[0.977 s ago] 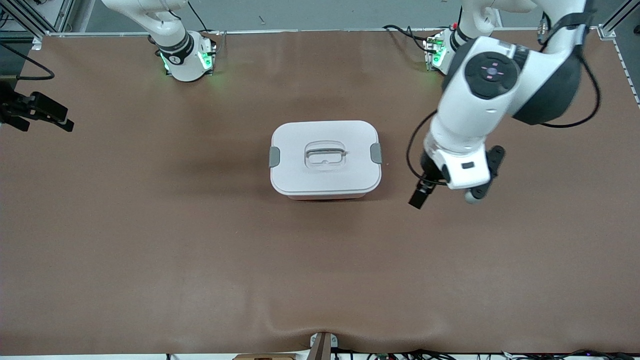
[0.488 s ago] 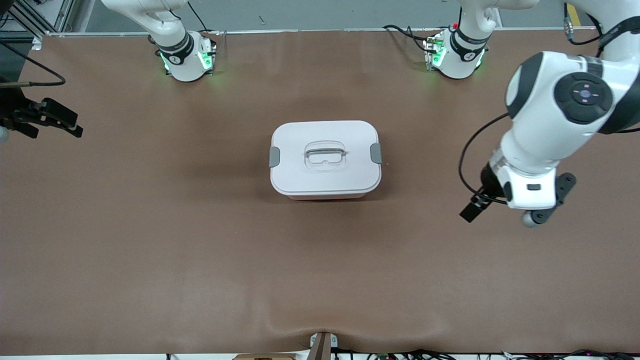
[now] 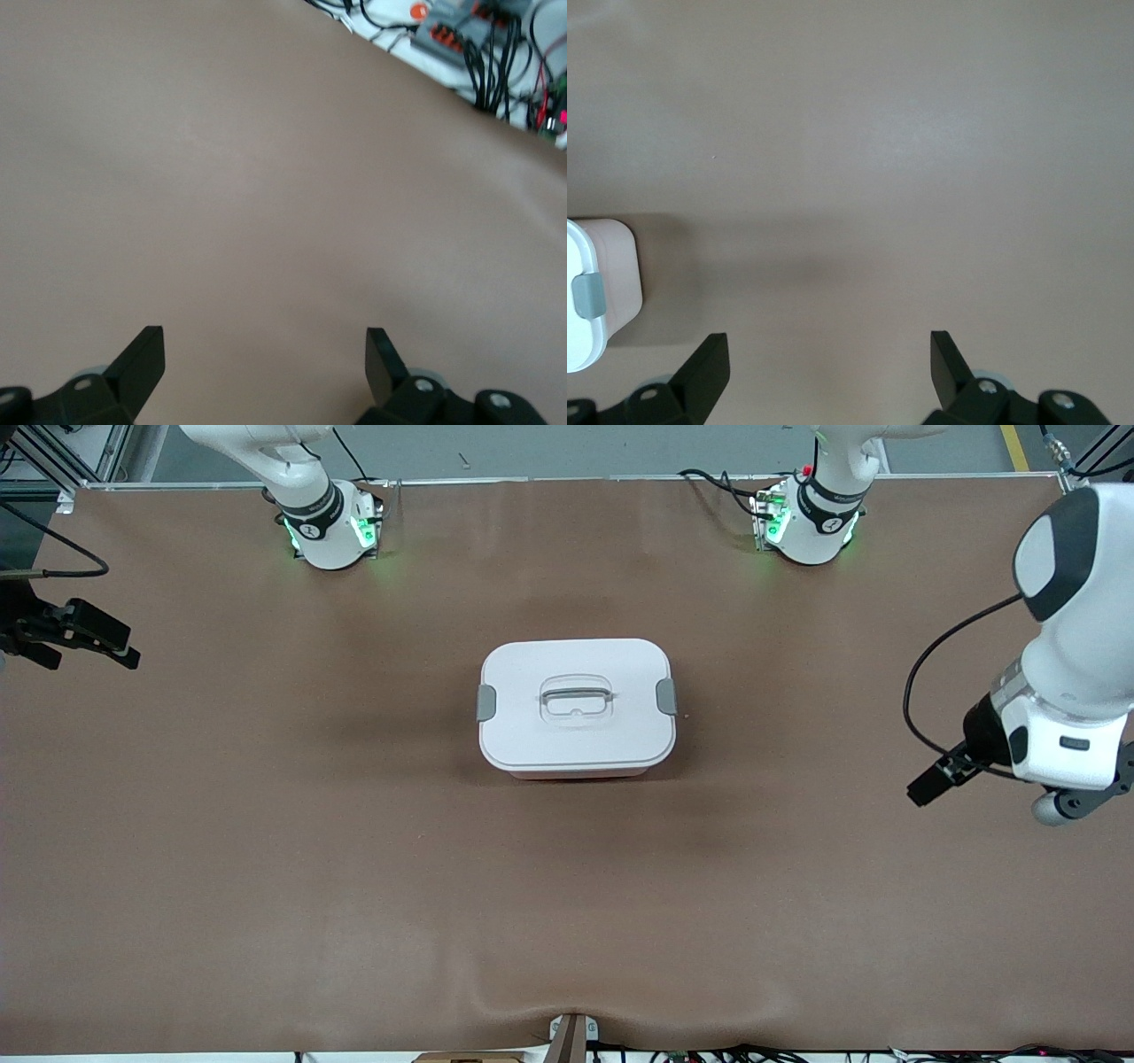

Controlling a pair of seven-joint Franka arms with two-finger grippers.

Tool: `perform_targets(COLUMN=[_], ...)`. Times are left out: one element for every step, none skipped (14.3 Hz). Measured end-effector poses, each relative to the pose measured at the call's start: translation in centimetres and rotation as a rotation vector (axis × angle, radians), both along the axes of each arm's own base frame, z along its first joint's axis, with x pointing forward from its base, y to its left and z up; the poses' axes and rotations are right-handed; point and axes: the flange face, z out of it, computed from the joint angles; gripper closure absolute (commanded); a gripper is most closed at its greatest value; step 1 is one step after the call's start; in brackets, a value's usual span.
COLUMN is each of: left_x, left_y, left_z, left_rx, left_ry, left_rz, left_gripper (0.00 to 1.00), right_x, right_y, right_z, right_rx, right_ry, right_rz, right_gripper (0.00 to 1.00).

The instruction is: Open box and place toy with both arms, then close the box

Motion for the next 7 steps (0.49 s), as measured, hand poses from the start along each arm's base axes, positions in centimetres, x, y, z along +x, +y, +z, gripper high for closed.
perform_targets(left_x=[-0.8, -1.4, -1.9, -2.5, -2.9, -3.4, -3.9], left_y=[0.3, 0.8, 1.3, 1.8, 2.0, 2.1, 2.1], left_z=[1.2, 2.4, 3.6, 4.5, 5.3, 5.9, 6.2], left_rx=[0.012, 0.022, 0.029, 0.034, 0.037, 0.038, 0.034], left_ry=[0.006, 0.001, -0.008, -0.013, -0.016, -0.013, 0.002], left_rz=[-0.053, -0.093, -0.115, -0.125, -0.129, -0.142, -0.163], left_gripper=[0.0, 0.0, 0.0, 0.0, 0.0, 0.0, 0.0], right_x=[0.0, 0.0, 0.0, 0.0, 0.0, 0.0, 0.0], right_y=[0.0, 0.0, 0.0, -0.1, -0.3, -0.5, -0.6], right_z=[0.0, 0.0, 0.0, 0.0, 0.1, 0.1, 0.1], right_rx=[0.0, 0.0, 0.0, 0.0, 0.0, 0.0, 0.0], right_ry=[0.0, 0.0, 0.0, -0.001, -0.001, -0.002, -0.002], right_rz=[0.0, 0.0, 0.0, -0.002, -0.006, -0.01, -0.012], right_gripper=[0.0, 0.0, 0.0, 0.0, 0.0, 0.0, 0.0])
